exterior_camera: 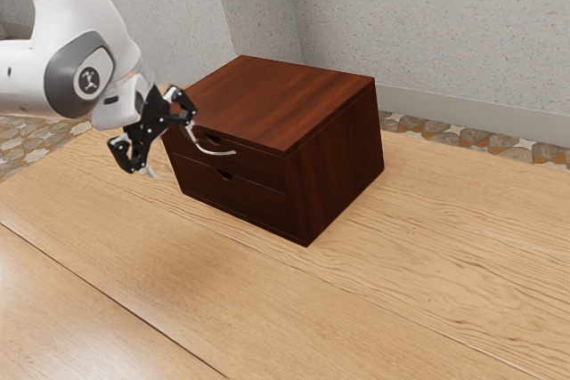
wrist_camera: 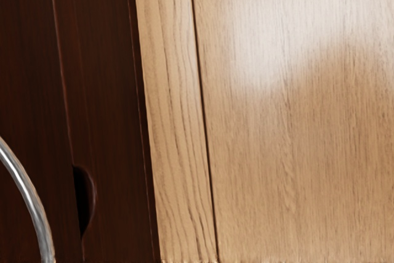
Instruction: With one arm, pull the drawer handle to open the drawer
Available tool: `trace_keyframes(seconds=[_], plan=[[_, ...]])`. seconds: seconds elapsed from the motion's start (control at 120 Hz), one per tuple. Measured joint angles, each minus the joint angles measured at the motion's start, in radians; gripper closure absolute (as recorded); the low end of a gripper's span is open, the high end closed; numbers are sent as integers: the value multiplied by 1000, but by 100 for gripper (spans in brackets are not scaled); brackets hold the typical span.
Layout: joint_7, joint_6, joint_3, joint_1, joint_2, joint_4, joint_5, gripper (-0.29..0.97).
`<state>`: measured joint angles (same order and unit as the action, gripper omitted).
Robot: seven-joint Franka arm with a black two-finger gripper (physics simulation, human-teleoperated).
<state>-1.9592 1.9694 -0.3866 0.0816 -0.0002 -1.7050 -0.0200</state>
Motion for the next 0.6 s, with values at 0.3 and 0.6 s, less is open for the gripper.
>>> trace_keyframes(seconds=[0.3,0.6], plan=[[-19,44,1,-37,-2,-24,9,14],[-23,155,0,-74,8,-40,37,28]])
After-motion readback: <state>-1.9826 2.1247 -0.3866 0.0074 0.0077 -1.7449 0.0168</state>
